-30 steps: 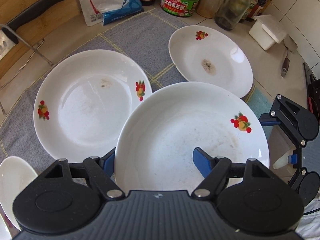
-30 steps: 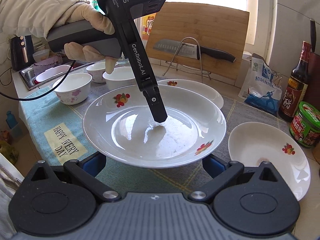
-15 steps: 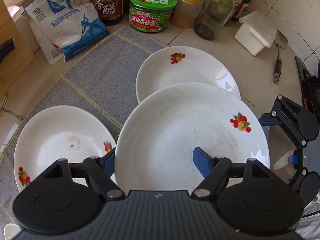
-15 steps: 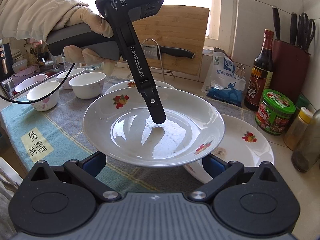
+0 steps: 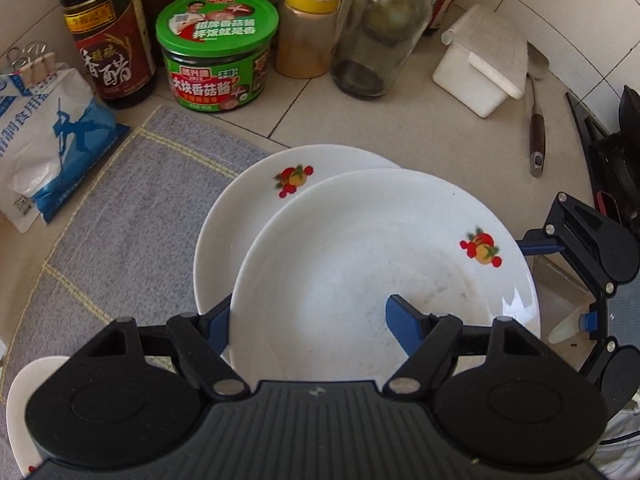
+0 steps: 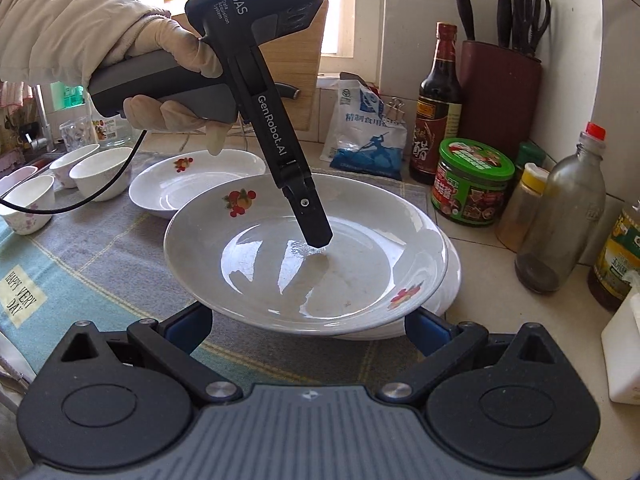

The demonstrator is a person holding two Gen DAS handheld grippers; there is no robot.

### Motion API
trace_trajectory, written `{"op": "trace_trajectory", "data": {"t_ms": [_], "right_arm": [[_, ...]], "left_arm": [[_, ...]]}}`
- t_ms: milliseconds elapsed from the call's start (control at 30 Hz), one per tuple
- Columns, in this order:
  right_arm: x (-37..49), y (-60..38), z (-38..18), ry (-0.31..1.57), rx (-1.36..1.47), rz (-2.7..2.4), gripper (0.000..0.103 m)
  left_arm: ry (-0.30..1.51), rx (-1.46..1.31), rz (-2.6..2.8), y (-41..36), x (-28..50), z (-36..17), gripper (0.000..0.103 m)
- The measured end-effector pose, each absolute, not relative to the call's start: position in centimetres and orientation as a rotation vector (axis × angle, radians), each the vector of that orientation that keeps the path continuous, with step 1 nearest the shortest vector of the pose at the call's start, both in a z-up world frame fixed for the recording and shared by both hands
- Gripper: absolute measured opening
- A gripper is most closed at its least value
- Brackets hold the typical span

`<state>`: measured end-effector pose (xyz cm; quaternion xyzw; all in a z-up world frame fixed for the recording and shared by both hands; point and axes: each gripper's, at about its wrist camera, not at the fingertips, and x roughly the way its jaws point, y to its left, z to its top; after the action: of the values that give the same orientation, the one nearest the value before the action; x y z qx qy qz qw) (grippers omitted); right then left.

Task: Organize plates and bowls
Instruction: 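Lower the fruit-print plate onto the stained plate and open the left gripper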

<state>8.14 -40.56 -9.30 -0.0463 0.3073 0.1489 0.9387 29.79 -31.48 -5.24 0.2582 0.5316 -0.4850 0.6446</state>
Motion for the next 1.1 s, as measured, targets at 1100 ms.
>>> {"op": "trace_trajectory", "data": {"t_ms": [1100], "right_arm": [[8.2,-41.8,-9.3,0.627,-0.063,0.255,0.103]], "left_arm": [[1.240,0.589,-1.096,-33.1,30.8,-7.7,0.081]]}}
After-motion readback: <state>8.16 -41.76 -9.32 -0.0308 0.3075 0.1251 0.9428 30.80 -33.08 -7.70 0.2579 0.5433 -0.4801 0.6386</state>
